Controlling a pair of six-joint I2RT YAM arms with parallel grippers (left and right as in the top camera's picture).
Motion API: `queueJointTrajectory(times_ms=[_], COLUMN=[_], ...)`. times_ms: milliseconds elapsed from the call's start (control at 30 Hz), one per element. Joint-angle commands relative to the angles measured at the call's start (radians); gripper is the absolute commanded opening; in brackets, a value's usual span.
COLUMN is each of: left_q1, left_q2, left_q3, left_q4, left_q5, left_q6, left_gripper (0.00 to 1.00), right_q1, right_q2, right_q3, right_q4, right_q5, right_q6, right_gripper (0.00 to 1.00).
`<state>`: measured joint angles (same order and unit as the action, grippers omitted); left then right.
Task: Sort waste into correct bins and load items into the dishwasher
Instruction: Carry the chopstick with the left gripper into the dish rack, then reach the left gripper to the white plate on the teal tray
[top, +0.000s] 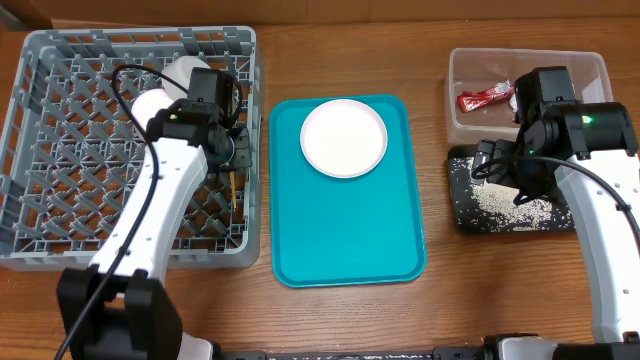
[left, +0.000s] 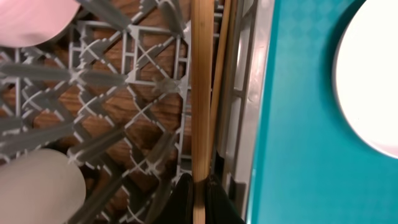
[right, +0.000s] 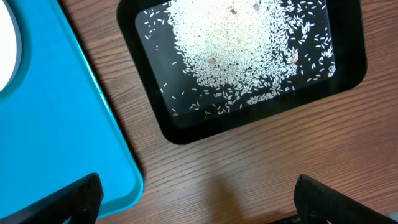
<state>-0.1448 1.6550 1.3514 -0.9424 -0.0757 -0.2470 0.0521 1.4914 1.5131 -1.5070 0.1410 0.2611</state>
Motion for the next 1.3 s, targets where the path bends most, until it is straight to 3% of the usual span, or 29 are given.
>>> queueJointTrajectory(times_ms=[0, 133, 200, 233, 300, 367, 700, 900, 1033, 1267], left_q1=[0.007, 0.007, 0.007, 0.009, 0.010, 0.010, -0.060, -0.244, -0.395, -0.473], left_q2=[0.074, 0.119, 0.125, 0.124, 0.123, 0.123, 0.100, 0.111, 0.189, 0.376], left_q3=[0.009, 0.009, 0.009, 0.009, 0.009, 0.021, 0.222, 0.233, 0.232, 0.233], left_q4=[0.012, 0.019, 0.020, 0.021, 0.027, 0.025, -0.070, 0.030, 0.154, 0.268], left_q5=[-0.002, -0.002, -0.003, -0.006, -0.018, -0.017, 0.139, 0.143, 0.068, 0.066], left_q6=[0.114, 0.120, 0.120, 0.120, 0.120, 0.110, 0.105, 0.166, 0.280, 0.360], left_gripper=[0.04, 0.05, 0.11, 0.18, 0.50, 0.63, 0.64, 0.65, 0.79, 0.85], right_q1=[-0.003, -0.003, -0.003, -0.003, -0.003, -0.003, -0.003, -0.003, -0.004, -0.004], right_q2=[-0.010, -0.010, -0.010, -0.010, -0.010, -0.010, -0.010, -0.010, -0.010, -0.010], right_q3=[0.024, 0.024, 0.024, 0.024, 0.024, 0.024, 0.024, 0.024, 0.024, 0.024], right_q4=[0.001, 0.001, 0.001, 0.001, 0.001, 0.001, 0.003, 0.005, 0.005, 0.002], right_q5=[0.004, 0.004, 0.004, 0.004, 0.004, 0.004, 0.004, 0.005, 0.005, 0.005], right_q6=[0.005, 0.005, 0.005, 0.005, 0.005, 0.005, 0.005, 0.005, 0.006, 0.006], right_gripper=[1.00, 1.00, 1.00, 1.00, 1.00, 1.00, 1.00, 1.00, 1.00, 1.00])
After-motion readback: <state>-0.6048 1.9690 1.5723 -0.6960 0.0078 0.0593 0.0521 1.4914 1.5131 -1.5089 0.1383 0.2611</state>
